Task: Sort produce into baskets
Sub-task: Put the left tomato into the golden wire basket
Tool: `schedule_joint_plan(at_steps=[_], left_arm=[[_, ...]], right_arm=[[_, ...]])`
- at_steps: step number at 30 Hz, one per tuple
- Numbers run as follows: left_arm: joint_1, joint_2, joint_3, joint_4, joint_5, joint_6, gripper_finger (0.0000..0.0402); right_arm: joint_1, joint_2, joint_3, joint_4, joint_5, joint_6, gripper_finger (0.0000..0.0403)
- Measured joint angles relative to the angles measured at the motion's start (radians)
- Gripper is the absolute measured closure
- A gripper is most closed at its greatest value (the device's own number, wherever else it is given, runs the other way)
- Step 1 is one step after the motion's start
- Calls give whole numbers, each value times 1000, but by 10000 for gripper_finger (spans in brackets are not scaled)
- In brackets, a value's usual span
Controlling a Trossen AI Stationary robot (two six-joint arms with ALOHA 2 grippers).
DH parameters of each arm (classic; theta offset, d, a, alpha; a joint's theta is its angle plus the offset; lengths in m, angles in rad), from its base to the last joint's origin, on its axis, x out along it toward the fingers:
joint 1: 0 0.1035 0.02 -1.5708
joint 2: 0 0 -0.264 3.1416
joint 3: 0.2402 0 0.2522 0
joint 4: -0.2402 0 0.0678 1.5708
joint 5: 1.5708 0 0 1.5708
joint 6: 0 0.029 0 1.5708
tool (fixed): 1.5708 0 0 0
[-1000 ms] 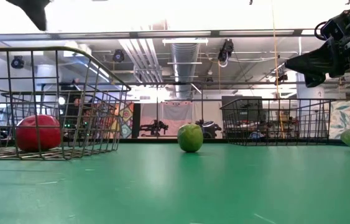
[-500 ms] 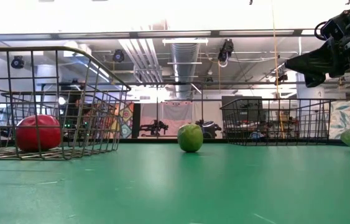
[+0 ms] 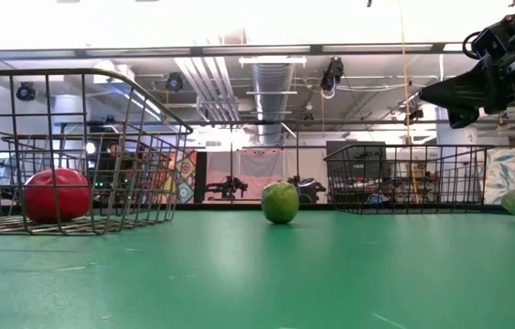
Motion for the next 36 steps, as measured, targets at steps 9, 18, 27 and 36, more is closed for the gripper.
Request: schedule_joint_plan(at_steps=[9,18,27,36], left_arm=[[-11,-130,-227,191,22,-49,31],[-20,-114,-284,294,69,-60,31],[-24,-61,-287,358,69,-56,31],[-26,-5,-288,376,69,-52,44]], right_arm=[[0,0,0,0,0,0,374],[0,1,0,0,0,0,374],[0,1,0,0,0,0,374],[0,0,0,0,0,0,374]])
